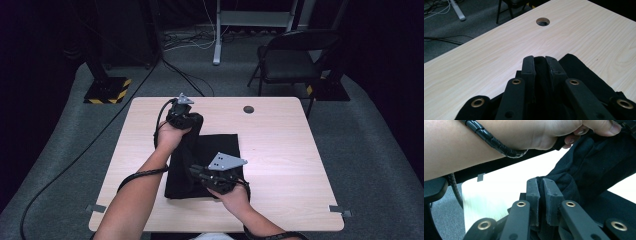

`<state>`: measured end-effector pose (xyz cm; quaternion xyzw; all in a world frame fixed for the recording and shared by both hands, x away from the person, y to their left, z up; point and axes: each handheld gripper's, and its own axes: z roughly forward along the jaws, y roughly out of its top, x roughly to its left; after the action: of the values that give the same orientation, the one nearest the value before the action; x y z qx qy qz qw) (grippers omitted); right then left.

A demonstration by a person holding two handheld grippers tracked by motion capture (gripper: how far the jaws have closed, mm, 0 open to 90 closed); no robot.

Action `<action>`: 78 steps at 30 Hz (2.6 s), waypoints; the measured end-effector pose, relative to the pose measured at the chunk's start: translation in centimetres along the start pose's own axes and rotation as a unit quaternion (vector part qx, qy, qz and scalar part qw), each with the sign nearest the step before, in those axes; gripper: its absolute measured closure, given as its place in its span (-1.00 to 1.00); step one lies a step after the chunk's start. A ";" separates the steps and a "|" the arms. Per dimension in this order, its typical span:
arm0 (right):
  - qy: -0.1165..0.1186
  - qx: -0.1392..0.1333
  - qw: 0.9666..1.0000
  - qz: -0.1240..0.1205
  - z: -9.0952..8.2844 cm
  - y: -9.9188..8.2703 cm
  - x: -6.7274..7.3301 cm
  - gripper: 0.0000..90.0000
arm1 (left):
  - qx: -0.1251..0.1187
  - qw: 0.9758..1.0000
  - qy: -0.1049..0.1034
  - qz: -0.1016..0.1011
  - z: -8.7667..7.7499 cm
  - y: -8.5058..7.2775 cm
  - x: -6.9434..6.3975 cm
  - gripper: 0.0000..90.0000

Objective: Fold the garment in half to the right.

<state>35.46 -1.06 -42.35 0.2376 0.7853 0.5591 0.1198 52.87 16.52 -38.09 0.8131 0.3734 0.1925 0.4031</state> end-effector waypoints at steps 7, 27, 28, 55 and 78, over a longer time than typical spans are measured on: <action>-0.009 0.006 1.000 0.001 -0.4 -0.5 -0.2 0.85 | 0.004 1.000 -0.007 -0.001 0.8 -0.3 -0.3 0.74; -0.042 0.022 0.999 0.018 -1.7 -2.1 -1.0 0.85 | 0.009 1.000 -0.027 0.002 3.1 -0.3 -1.4 0.72; -0.043 0.023 0.999 0.019 -1.7 -2.2 -1.0 0.85 | 0.008 1.000 -0.028 0.002 3.2 -0.3 -1.5 0.72; -0.064 0.039 0.997 0.035 -3.3 -4.2 -1.5 0.84 | 0.015 0.999 -0.047 0.012 5.2 -0.4 -3.1 0.72; -0.076 0.051 0.995 0.052 -3.6 -5.9 -1.8 0.84 | 0.029 0.998 -0.053 0.003 7.1 -1.3 -4.1 0.72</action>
<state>33.99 -6.53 -46.74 0.3252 0.7880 0.5044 0.1375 54.00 10.28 -43.47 0.8343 0.3549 0.1394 0.3981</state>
